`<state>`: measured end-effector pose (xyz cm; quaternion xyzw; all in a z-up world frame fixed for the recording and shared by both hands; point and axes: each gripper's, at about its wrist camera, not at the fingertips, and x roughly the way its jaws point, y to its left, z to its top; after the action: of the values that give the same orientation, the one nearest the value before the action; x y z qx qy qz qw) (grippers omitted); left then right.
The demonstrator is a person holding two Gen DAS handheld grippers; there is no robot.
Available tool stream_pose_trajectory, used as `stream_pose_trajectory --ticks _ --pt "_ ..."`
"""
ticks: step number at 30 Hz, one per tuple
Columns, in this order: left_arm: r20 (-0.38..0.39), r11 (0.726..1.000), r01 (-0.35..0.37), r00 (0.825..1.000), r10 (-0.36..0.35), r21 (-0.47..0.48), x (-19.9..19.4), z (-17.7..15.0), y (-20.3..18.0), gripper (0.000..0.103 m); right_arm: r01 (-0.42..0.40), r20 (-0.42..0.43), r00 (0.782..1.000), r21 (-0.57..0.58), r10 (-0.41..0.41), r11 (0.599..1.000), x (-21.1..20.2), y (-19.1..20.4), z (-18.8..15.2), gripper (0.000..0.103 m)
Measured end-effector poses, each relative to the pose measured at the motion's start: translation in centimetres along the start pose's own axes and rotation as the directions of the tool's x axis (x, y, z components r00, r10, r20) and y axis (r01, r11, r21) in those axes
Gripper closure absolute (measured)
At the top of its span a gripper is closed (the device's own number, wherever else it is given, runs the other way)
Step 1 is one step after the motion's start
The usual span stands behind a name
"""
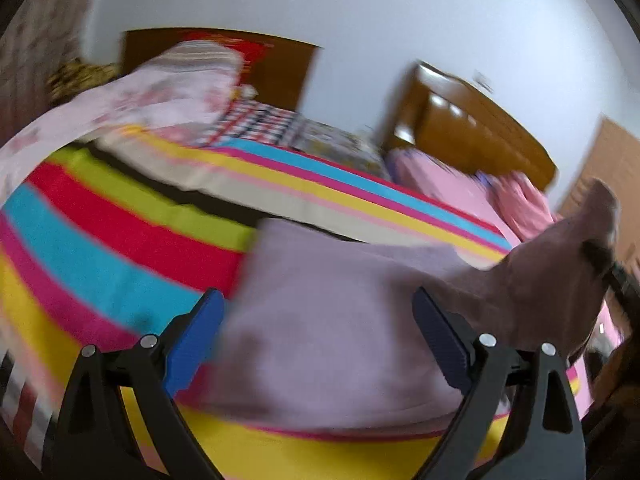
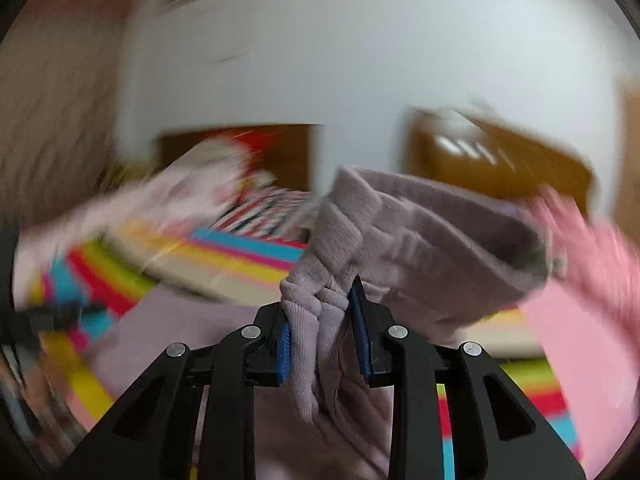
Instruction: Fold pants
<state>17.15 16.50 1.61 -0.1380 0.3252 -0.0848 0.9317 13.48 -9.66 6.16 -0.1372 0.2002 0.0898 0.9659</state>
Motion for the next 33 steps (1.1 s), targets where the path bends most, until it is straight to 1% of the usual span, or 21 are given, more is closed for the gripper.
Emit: stream_pose_trajectory --ticks 1,3,5,6,7,9,10,12,14,15,16,18,19,21,22,24,27,28,30,31,33 --pt "0.000 0.999 -0.016 1.000 0.016 -0.030 -0.5 -0.1 1.4 0.008 -0.027 -0.031 0.999 -0.096 0.025 0.995 1.5 3.7 -0.3 0.076" --pt "-0.020 0.996 -0.047 0.999 0.045 -0.081 -1.2 -0.8 4.0 0.008 -0.103 -0.122 0.990 -0.295 0.069 0.950 4.8 11.5 -2.9 0.076" --pt "-0.045 0.993 -0.055 0.998 0.050 -0.109 -1.7 -1.6 5.8 0.008 -0.165 -0.221 0.972 -0.393 0.081 0.905 7.3 16.2 -6.2 0.076" --pt "-0.069 0.992 -0.037 0.997 0.029 -0.118 -1.8 -2.1 6.6 0.008 -0.095 -0.155 0.987 -0.422 0.032 0.902 7.0 17.1 -7.0 0.076" --pt "-0.092 0.992 -0.019 0.996 0.008 -0.122 -1.7 -2.4 7.2 0.008 -0.070 -0.139 0.990 -0.426 0.011 0.902 6.7 17.3 -7.1 0.076" --pt "-0.117 0.990 0.030 0.992 -0.046 -0.135 -1.6 -2.9 7.6 0.008 -0.104 -0.147 0.988 -0.345 0.055 0.933 6.4 15.7 -6.4 0.076" --pt "-0.124 0.986 0.078 0.988 -0.097 -0.150 -1.6 -2.9 7.7 0.008 -0.110 -0.139 0.988 -0.332 0.067 0.937 6.2 15.2 -6.2 0.076" --pt "-0.124 0.963 0.192 0.968 -0.217 -0.186 -1.3 -3.0 7.6 0.008 -0.090 -0.102 0.993 -0.331 0.060 0.939 5.4 14.7 -5.9 0.076" --pt "-0.108 0.908 0.352 0.917 -0.383 -0.229 -0.5 -2.3 6.7 0.008 -0.071 -0.083 0.996 -0.336 0.045 0.939 4.9 15.0 -6.1 0.076" --pt "-0.108 0.885 0.401 0.894 -0.434 -0.237 -0.1 -1.9 6.1 0.008 -0.062 -0.079 0.996 -0.346 0.037 0.936 4.9 15.2 -6.2 0.076" --pt "-0.120 0.875 0.422 0.881 -0.458 -0.238 0.4 -1.6 5.6 0.007 -0.055 -0.078 0.997 -0.358 0.029 0.932 5.0 15.6 -6.2 0.076" --pt "-0.193 0.861 0.463 0.844 -0.501 -0.212 2.3 -0.7 3.5 0.005 -0.040 -0.068 0.998 -0.382 0.015 0.923 5.4 16.4 -6.3 0.076" --pt "-0.219 0.862 0.469 0.836 -0.503 -0.191 3.4 -0.3 2.7 0.005 -0.038 -0.069 0.998 -0.390 0.012 0.920 5.4 16.6 -6.5 0.075" --pt "-0.305 0.896 0.409 0.843 -0.443 -0.170 6.0 0.1 1.7 0.006 -0.038 -0.069 0.998 -0.404 0.011 0.914 4.8 16.7 -7.4 0.072" --pt "-0.352 0.909 0.383 0.838 -0.417 -0.163 7.3 0.1 1.2 0.007 -0.050 -0.072 0.997 -0.415 0.022 0.908 4.4 16.9 -7.7 0.061" --pt "-0.394 0.917 0.352 0.829 -0.398 -0.186 9.0 -0.1 1.1 0.007 -0.069 -0.043 0.998 -0.430 0.056 0.900 2.5 16.2 -8.1 0.050" --pt "-0.395 0.920 0.343 0.831 -0.391 -0.189 9.2 -0.6 1.1 0.007 -0.039 0.026 0.998 -0.360 0.052 0.932 -2.0 12.9 -8.4 0.043" --pt "-0.391 0.919 0.344 0.832 -0.393 -0.191 9.2 -0.7 1.2 0.007 -0.014 0.038 0.999 -0.316 0.028 0.949 -3.1 11.5 -8.6 0.035" --pt "-0.376 0.913 0.349 0.834 -0.405 -0.209 9.2 -1.1 1.5 0.007 0.065 0.003 0.998 -0.174 -0.065 0.983 -5.0 7.1 -10.1 0.029" --pt "-0.370 0.911 0.354 0.834 -0.410 -0.214 8.9 -1.8 1.8 0.007 0.084 -0.024 0.996 -0.133 -0.088 0.988 -5.1 5.9 -10.7 0.029" --pt "-0.356 0.905 0.361 0.834 -0.421 -0.224 9.0 -2.0 1.9 0.006 0.137 -0.134 0.981 -0.016 -0.138 0.990 -5.0 2.7 -13.0 0.029"
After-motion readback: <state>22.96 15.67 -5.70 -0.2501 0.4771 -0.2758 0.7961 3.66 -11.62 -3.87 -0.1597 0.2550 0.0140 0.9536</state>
